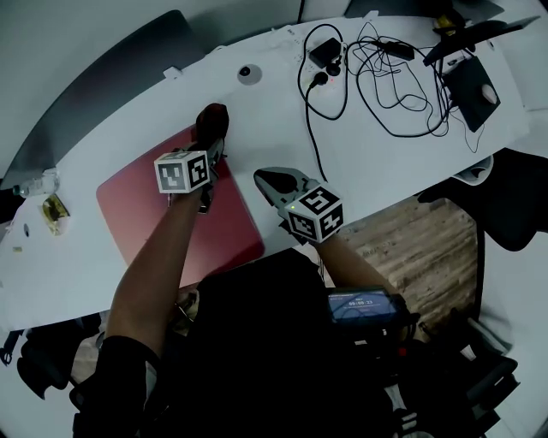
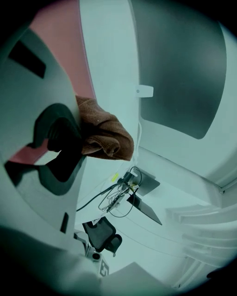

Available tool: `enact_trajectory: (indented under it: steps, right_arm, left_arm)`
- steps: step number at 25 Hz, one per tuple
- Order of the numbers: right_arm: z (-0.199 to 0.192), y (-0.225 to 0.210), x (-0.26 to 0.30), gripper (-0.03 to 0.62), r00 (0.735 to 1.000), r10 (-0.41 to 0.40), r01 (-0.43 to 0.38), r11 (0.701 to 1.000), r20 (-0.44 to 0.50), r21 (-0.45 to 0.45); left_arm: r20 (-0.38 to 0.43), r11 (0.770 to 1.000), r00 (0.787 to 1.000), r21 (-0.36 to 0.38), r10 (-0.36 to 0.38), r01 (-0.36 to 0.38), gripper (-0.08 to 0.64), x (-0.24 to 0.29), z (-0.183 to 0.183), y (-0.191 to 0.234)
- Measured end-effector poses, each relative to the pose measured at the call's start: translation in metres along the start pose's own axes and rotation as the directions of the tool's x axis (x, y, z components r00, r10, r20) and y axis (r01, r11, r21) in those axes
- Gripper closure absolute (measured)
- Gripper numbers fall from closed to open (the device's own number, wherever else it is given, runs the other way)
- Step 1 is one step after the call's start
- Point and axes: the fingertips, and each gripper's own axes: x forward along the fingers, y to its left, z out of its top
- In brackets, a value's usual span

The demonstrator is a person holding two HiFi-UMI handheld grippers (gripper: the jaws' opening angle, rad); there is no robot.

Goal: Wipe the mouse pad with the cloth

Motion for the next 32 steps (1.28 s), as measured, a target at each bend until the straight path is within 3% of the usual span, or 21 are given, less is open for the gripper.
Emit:
enact_trajectory:
  steps: [9, 14, 19, 32]
  right_arm:
    - [0.002, 0.009, 0.006, 0.566, 1.0, 0.0, 0.0, 1.0, 0.001, -0.021]
    - [0.001, 0.014, 0.005, 0.566, 1.0, -0.01, 0.01, 1.0, 0.003, -0.028]
    - [0.0, 0.024, 0.005, 0.566, 1.0, -0.001, 0.001, 0.999, 0.001, -0.051]
    - [0.008, 0.1, 0.018, 0.566, 0.99, 0.143, -0.142, 0.975, -0.002, -0.171]
  left_arm:
    - [0.078, 0.987, 0.986, 0.064, -0.149, 0.145, 0.503, -0.012, 0.012, -0.037]
    - [0.137, 0.977, 0.971, 0.111, -0.194, 0.18, 0.503, -0.033, 0.018, -0.053]
    - [0.196, 0.978, 0.965, 0.15, -0.176, 0.148, 0.503, -0.069, 0.017, -0.054]
    - [0.378, 0.994, 0.925, 0.108, -0.043, 0.002, 0.503, -0.199, -0.005, -0.031]
